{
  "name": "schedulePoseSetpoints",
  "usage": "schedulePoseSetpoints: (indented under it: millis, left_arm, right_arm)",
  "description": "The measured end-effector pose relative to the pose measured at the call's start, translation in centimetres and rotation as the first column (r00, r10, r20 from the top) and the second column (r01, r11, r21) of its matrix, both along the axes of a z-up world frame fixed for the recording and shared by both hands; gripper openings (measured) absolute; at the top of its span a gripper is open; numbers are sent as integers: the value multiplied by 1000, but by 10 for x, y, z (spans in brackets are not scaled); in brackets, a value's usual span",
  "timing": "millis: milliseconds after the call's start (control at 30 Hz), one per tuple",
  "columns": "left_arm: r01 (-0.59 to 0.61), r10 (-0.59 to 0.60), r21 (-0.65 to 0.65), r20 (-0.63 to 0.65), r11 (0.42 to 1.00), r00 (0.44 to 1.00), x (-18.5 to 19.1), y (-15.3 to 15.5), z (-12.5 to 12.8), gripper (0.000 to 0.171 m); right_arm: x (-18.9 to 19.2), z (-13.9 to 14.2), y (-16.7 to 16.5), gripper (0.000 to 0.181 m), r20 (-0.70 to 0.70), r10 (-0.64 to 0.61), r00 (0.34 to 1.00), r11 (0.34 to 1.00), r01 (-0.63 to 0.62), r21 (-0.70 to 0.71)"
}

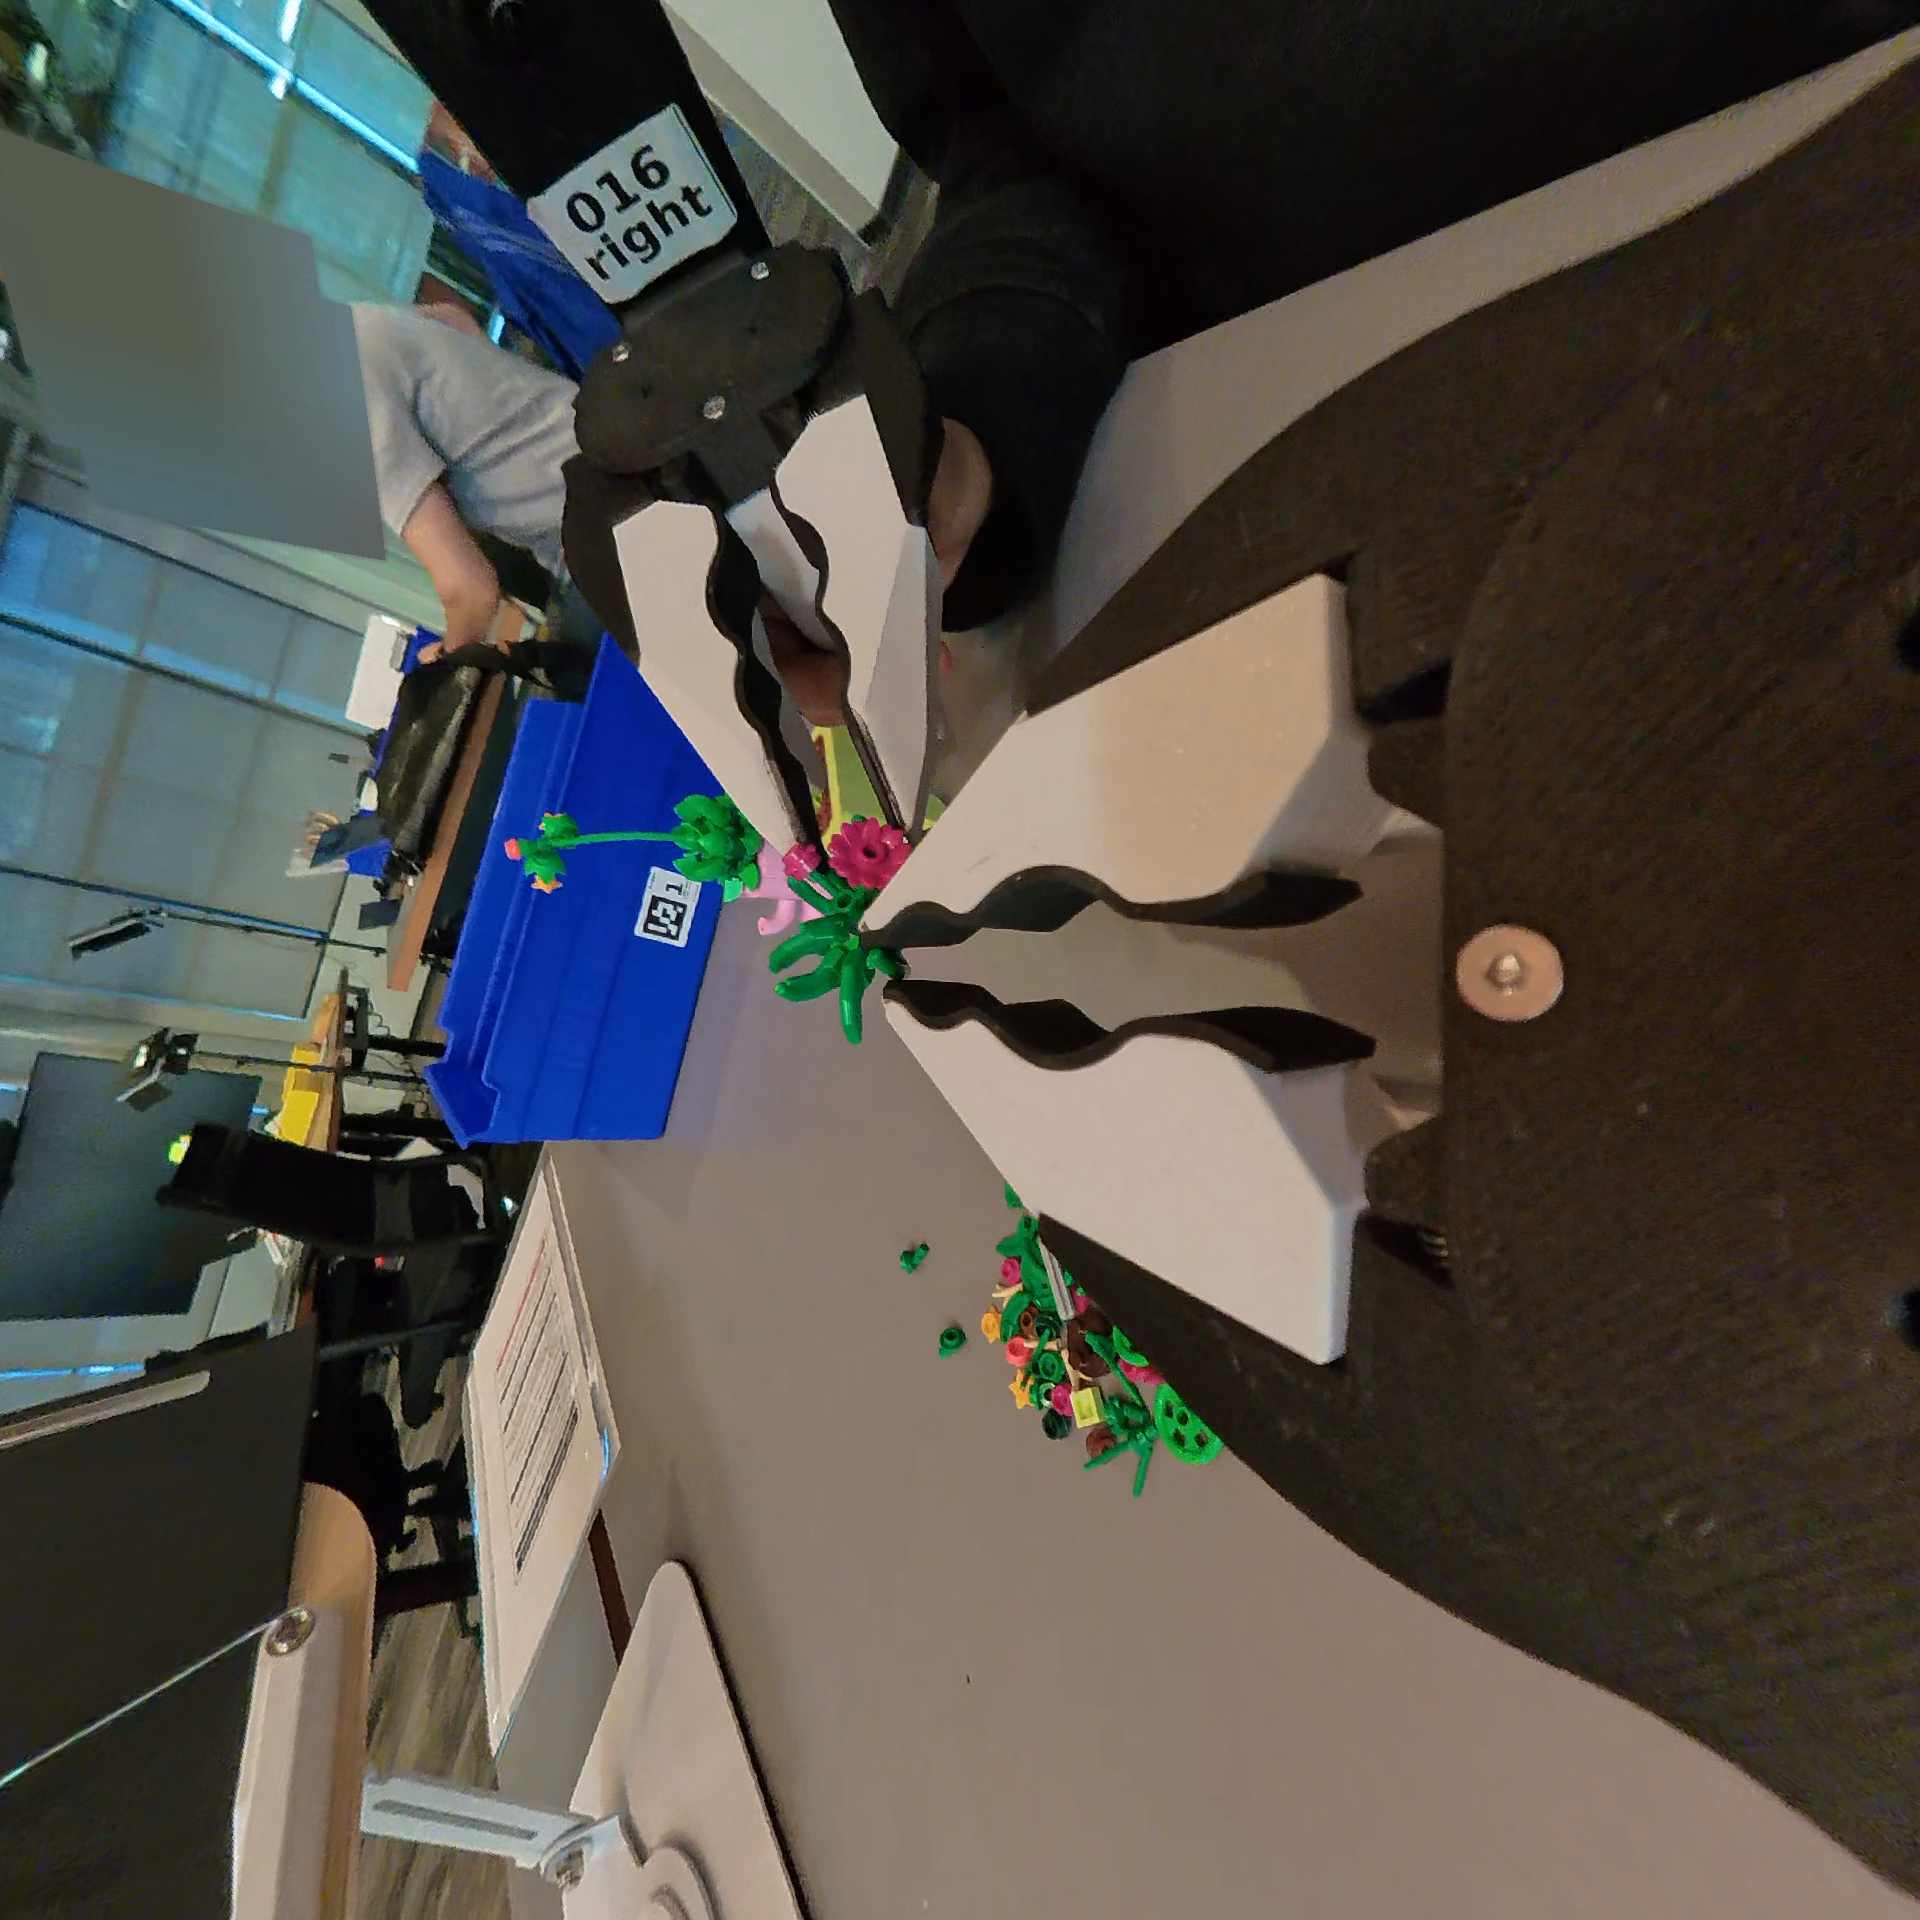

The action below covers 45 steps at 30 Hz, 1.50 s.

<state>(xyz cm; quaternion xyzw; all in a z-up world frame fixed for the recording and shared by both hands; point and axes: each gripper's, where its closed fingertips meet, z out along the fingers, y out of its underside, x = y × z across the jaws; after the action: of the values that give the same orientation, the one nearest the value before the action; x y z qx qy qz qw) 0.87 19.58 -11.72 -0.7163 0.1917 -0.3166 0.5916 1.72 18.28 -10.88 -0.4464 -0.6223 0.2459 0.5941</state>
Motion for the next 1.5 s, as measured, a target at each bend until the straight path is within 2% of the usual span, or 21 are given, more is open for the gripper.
schedulePoseSetpoints:
  millis: [233, 433, 667, 767, 1000, 1067, 1133, 1200, 1267, 1333, 1500]
  left_arm:
    - [-64, 57, -70, -100, 995, 993, -8, 7, -18, 2]
    - [-50, 31, -107, -170, 993, 985, -3, 5, -29, 2]
    - [-49, 12, -130, -265, 990, 964, 1, 3, -42, 2]
    - [-58, 19, -126, -291, 990, 957, 1, 4, -44, 2]
    - [-66, 29, -124, -281, 990, 959, 7, 3, -41, 1]
    - [-93, 31, -134, -403, 987, 915, 4, 5, -58, 1]
    - [-76, 7, -140, -442, 987, 897, 10, 3, -64, 1]
    - [-76, 10, -140, -424, 987, 906, 11, 3, -62, 1]
    - [-77, 5, -163, -403, 984, 915, 9, 3, -62, 1]
    - [-72, -15, -200, -399, 977, 917, 6, 1, -66, 1]
    - [-18, -99, -263, -423, 965, 901, 12, -8, -77, 2]
  right_arm:
    - [-2, -10, -1, 13, 60, -13, 998, 998, 9, 65]
    - [-6, -24, -1, 20, 137, -31, 990, 993, 16, 113]
    - [-8, -41, 2, 13, 230, -67, 971, 986, 30, 162]
    - [-8, -43, 1, 12, 235, -52, 971, 995, 29, 98]
    - [-7, -30, -8, 12, 126, 92, 988, 974, -63, -216]
    - [-8, -11, -23, 12, 10, 179, 984, 935, -166, -314]
    - [-6, -2, -22, 12, -37, 172, 984, 925, -175, -338]
    - [-3, -1, -12, 12, -52, 136, 989, 925, -146, -350]
    - [2, 7, -2, 12, -112, 108, 988, 895, -146, -422]
    - [5, 12, 9, 12, -171, 84, 982, 831, -163, -531]
    - [5, 9, 13, 12, -253, 107, 961, 572, -268, -775]
